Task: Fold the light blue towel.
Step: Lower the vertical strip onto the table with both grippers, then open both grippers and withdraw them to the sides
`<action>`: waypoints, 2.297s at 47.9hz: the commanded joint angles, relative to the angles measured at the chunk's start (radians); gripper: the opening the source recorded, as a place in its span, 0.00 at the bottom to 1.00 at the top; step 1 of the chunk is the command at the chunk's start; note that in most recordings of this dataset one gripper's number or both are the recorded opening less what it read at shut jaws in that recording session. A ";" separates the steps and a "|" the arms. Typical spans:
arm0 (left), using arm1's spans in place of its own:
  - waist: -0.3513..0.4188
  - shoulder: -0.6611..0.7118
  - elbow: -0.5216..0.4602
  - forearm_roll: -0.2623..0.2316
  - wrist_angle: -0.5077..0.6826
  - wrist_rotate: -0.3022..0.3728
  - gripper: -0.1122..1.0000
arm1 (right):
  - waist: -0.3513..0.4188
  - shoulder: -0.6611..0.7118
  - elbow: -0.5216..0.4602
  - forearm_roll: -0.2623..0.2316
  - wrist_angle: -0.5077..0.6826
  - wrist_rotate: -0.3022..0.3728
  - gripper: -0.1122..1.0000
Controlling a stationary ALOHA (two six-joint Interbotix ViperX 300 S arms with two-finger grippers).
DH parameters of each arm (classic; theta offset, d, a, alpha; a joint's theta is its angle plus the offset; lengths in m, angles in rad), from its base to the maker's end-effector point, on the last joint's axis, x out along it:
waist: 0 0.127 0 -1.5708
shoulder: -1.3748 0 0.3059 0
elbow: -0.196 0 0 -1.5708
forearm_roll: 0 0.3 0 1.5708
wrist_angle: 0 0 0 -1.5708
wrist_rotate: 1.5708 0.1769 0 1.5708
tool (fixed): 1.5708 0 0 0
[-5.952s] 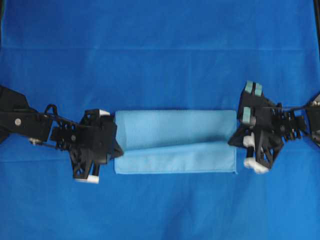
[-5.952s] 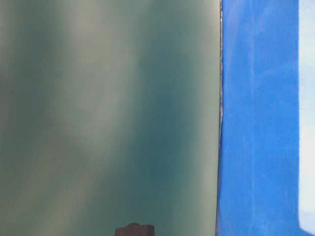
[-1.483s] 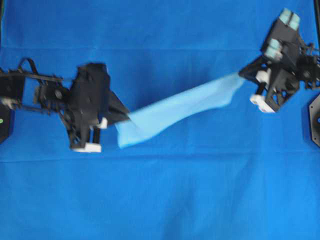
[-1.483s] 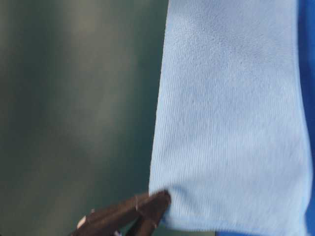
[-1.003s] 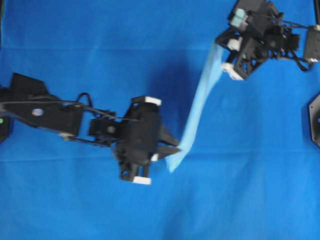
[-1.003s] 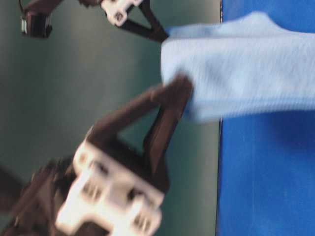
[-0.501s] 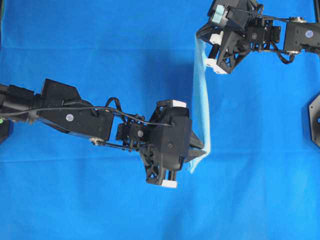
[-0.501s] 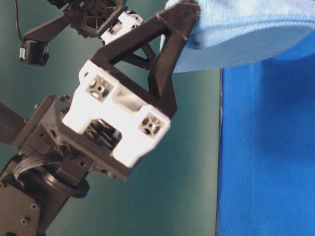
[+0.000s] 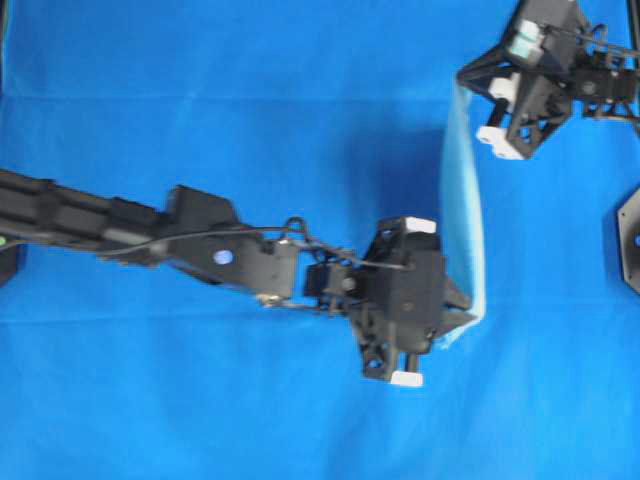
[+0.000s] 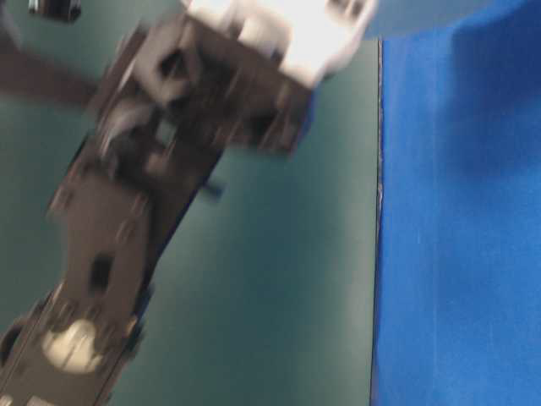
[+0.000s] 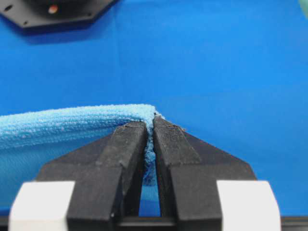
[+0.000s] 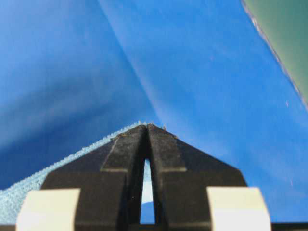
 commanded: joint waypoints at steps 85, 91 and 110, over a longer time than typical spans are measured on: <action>-0.075 -0.173 0.471 -0.014 -0.235 -0.307 0.59 | -0.029 0.531 -0.275 -0.012 -0.304 -0.014 0.40; -0.075 -0.199 0.469 -0.012 -0.166 -0.308 0.86 | -0.029 0.529 -0.272 -0.012 -0.296 -0.012 0.69; -0.077 -0.426 0.523 -0.012 0.123 -0.333 0.85 | 0.003 0.396 -0.221 -0.009 -0.239 0.003 0.69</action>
